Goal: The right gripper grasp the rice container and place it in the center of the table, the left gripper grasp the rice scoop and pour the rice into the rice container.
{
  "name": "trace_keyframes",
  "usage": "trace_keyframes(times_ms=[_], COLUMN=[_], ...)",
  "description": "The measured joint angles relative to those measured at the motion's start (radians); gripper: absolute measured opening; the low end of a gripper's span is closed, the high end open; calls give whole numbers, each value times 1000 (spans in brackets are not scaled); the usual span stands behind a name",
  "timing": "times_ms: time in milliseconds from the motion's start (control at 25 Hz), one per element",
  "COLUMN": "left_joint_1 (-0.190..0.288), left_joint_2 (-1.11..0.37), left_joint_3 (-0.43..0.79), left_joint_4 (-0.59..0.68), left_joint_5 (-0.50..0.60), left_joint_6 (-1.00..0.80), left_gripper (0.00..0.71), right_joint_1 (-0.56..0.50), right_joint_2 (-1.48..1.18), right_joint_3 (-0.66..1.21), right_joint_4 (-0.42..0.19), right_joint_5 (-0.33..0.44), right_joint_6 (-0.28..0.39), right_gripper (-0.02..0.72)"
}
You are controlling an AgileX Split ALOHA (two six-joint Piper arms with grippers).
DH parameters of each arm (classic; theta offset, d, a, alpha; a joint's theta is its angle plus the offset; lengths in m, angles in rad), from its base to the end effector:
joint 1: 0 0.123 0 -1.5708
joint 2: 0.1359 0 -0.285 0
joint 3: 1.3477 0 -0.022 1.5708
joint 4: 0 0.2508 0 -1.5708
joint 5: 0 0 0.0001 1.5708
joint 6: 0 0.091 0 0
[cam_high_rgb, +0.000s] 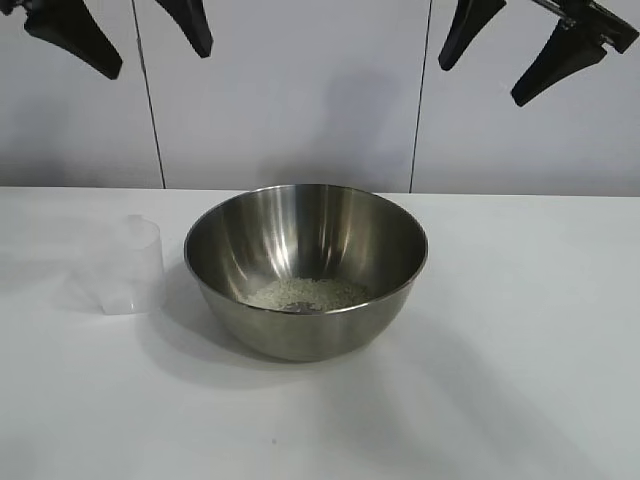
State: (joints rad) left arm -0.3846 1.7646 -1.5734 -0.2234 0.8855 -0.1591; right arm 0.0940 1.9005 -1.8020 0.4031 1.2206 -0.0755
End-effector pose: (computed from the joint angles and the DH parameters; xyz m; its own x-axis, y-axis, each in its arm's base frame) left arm 0.3594 -0.1623 0.3141 -0.8700 0.0361 -0.4918 0.2094 0.9300 -0.3021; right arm 0.4043 0.0718 0.3178 -0.9424 -0.0237 -0.3337 -0.1534 0.9170 0.3681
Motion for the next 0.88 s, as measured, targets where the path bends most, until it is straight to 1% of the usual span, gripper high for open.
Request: trace_keyframes(times_ms=[160, 280, 880], left_joint_1=[-5, -5, -5], left_joint_2=[37, 42, 41], left_joint_3=[0, -1, -3], left_joint_4=[-107, -135, -143], left_joint_5=[0, 0, 12], left_joint_6=[19, 28, 31], left_gripper=[601, 601, 601], right_joint_1=[44, 61, 62], right_joint_2=[0, 0, 0], right_joint_3=[0, 0, 0], right_joint_4=[6, 9, 9], right_joint_5=[11, 13, 13], right_joint_6=[0, 0, -3], right_gripper=[544, 544, 544])
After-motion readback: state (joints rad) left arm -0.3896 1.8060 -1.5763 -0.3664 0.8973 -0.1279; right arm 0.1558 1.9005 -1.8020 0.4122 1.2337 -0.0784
